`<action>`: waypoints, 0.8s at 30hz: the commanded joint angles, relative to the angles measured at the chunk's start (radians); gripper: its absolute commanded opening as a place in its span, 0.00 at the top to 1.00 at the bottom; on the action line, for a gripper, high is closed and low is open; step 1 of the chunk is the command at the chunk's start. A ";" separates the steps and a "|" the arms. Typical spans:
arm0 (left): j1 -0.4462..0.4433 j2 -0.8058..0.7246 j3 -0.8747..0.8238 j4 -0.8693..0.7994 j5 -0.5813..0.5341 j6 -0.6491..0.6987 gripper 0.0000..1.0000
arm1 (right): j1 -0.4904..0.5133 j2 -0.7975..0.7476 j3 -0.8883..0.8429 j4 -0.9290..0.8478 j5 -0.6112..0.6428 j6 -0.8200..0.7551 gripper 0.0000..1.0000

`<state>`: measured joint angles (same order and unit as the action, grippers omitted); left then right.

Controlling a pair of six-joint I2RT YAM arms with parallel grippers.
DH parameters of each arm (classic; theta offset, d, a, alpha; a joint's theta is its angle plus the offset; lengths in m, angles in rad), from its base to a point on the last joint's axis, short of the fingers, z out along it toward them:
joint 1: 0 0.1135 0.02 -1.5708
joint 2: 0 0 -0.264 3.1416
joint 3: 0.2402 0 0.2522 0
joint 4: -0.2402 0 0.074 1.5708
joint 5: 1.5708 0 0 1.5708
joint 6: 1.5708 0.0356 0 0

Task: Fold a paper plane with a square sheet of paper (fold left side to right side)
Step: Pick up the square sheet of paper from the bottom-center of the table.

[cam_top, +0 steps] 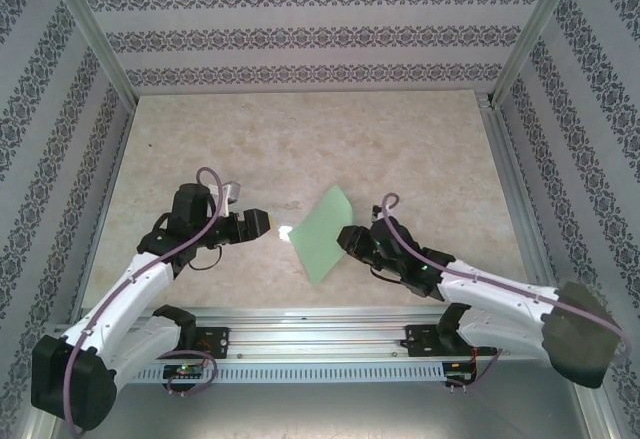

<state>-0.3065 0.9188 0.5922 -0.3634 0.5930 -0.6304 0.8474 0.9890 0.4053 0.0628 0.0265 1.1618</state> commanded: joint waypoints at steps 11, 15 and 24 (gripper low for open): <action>0.014 0.013 0.005 0.615 0.294 -0.571 0.00 | -0.311 -0.482 0.042 0.035 -0.270 0.073 0.77; -0.042 0.060 0.036 0.689 0.262 -0.632 0.00 | -0.336 -0.440 0.081 0.089 -0.299 0.163 0.81; -0.181 0.227 0.035 0.931 0.195 -0.690 0.00 | -0.349 -0.309 0.130 0.273 -0.334 0.287 0.84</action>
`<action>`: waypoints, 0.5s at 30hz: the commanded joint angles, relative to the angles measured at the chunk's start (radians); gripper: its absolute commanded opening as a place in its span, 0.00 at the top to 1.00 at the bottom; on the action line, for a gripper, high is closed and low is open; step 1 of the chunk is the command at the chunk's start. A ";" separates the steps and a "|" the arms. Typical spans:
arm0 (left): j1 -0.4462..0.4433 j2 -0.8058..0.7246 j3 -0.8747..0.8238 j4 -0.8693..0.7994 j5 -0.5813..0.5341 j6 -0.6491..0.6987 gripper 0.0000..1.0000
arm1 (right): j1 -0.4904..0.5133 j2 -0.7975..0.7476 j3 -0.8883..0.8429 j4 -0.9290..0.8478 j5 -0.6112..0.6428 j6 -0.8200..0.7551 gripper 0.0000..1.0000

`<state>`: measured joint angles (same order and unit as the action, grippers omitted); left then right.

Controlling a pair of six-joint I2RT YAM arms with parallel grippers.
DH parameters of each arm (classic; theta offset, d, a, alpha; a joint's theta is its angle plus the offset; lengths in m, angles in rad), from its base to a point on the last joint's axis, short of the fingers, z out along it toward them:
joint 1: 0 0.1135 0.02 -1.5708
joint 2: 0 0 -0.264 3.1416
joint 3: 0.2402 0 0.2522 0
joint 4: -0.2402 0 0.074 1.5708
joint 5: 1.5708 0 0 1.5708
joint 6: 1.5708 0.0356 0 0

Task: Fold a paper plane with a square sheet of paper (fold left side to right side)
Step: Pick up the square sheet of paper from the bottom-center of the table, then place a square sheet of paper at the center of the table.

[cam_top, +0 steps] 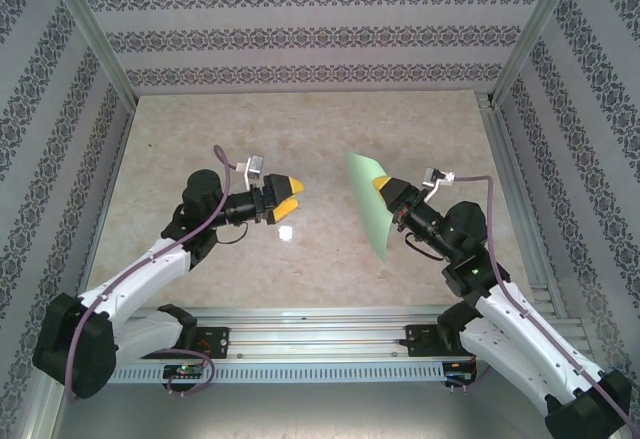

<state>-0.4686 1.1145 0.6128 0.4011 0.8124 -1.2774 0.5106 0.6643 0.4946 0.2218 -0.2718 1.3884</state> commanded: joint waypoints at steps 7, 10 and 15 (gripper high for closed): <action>-0.024 0.156 0.087 0.313 0.016 0.018 0.00 | 0.003 0.091 0.110 0.231 -0.090 0.115 0.84; -0.023 0.198 0.137 0.355 0.044 0.057 0.00 | 0.016 0.107 0.148 0.232 -0.098 0.115 0.84; -0.023 0.220 0.194 0.384 0.074 0.099 0.00 | 0.042 0.128 0.188 0.251 -0.095 0.121 0.84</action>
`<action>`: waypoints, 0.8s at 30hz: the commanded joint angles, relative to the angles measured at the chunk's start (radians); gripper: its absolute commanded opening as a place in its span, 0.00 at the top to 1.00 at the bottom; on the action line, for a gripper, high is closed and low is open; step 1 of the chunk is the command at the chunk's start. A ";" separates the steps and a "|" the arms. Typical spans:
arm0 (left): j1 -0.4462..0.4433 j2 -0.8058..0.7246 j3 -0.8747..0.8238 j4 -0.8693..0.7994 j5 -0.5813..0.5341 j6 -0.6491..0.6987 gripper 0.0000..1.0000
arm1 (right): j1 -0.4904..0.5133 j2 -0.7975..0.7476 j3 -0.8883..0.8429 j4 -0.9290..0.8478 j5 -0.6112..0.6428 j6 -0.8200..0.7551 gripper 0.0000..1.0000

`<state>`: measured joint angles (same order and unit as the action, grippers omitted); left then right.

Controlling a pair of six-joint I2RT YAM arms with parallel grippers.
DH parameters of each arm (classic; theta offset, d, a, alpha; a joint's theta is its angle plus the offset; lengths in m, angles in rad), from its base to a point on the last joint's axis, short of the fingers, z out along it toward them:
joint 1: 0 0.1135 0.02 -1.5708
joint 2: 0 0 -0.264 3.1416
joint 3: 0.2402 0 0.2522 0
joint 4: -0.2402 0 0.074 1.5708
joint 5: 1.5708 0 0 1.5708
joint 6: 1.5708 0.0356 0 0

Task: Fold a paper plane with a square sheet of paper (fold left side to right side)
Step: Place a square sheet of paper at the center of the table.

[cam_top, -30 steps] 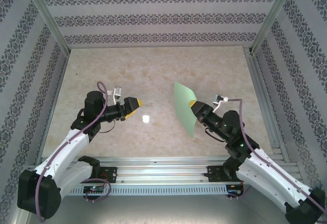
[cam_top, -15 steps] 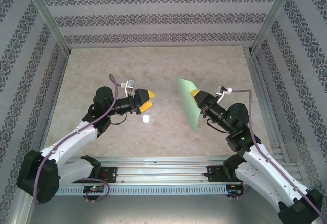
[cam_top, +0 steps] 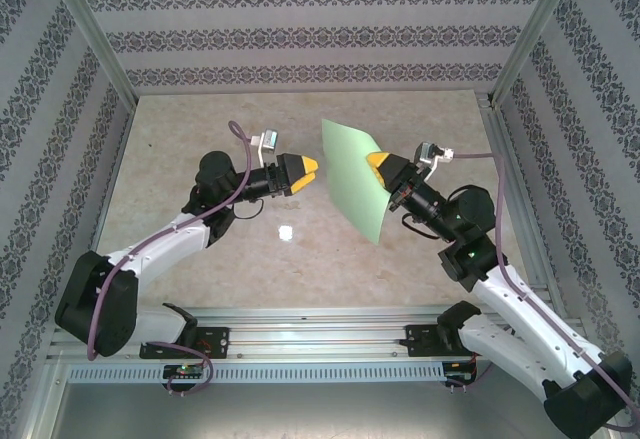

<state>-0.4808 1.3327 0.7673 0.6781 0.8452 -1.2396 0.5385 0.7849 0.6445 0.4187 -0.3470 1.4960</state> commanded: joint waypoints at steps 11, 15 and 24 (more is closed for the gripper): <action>-0.011 0.019 0.095 0.106 0.081 0.114 0.00 | 0.050 0.061 0.080 0.113 -0.010 0.031 0.83; -0.010 0.001 0.091 0.106 0.089 0.130 0.04 | 0.045 0.062 0.055 0.133 0.006 0.041 0.83; -0.010 -0.050 0.080 -0.018 0.075 0.208 0.43 | -0.017 0.004 0.001 0.070 0.010 0.043 0.83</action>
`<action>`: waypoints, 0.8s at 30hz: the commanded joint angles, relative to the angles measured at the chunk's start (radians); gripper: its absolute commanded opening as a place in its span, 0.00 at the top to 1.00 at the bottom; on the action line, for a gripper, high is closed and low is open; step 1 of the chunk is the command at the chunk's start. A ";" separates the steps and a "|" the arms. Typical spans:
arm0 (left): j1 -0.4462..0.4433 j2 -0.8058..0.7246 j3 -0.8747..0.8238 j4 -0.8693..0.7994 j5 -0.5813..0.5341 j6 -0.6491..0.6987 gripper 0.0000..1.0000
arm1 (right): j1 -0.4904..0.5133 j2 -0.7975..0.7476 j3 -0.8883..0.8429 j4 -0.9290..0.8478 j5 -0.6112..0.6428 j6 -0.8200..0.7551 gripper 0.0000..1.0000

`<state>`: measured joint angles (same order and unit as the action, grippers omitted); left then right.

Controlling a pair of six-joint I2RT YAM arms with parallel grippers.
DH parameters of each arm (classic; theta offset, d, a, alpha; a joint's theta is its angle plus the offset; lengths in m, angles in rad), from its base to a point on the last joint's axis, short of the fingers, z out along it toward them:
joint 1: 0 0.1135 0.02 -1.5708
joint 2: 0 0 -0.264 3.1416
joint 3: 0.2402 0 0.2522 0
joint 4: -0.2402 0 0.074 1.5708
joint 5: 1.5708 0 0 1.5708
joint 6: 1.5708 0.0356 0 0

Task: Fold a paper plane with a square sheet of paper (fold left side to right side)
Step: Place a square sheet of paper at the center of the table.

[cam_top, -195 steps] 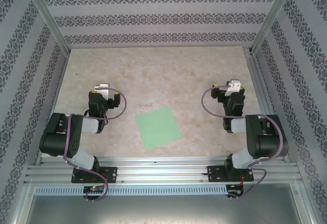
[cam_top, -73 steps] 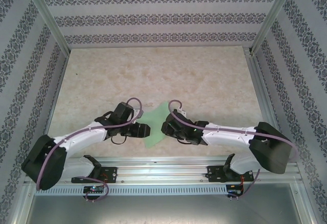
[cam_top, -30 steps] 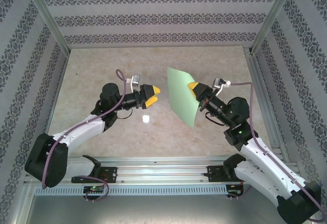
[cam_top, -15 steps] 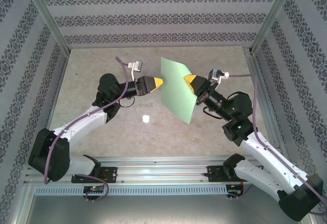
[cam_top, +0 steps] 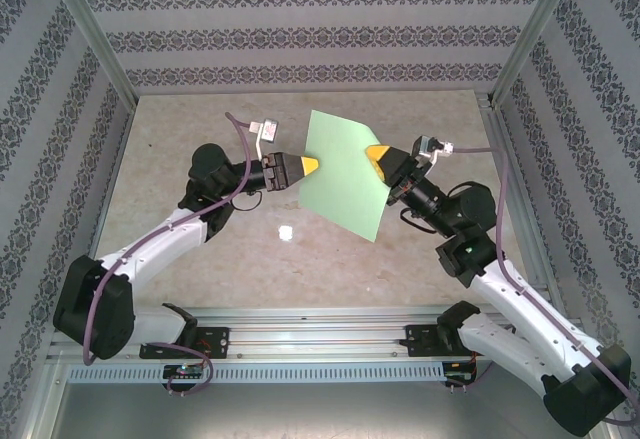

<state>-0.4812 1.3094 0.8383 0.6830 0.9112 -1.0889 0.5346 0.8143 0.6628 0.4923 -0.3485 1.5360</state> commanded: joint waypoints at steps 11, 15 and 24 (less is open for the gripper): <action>-0.011 -0.048 0.001 -0.149 -0.013 0.131 0.97 | -0.056 -0.054 -0.048 -0.063 -0.014 -0.021 0.75; -0.010 -0.081 0.018 -0.421 -0.086 0.270 1.00 | -0.096 -0.118 -0.020 -0.362 0.013 -0.182 0.51; -0.061 -0.100 -0.100 -0.775 -0.347 0.464 1.00 | -0.136 -0.225 0.136 -1.310 0.432 -0.659 0.26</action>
<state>-0.5030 1.2144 0.7761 0.0761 0.6884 -0.7345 0.4030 0.5930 0.7883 -0.4900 -0.0582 1.0439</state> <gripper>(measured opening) 0.036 0.734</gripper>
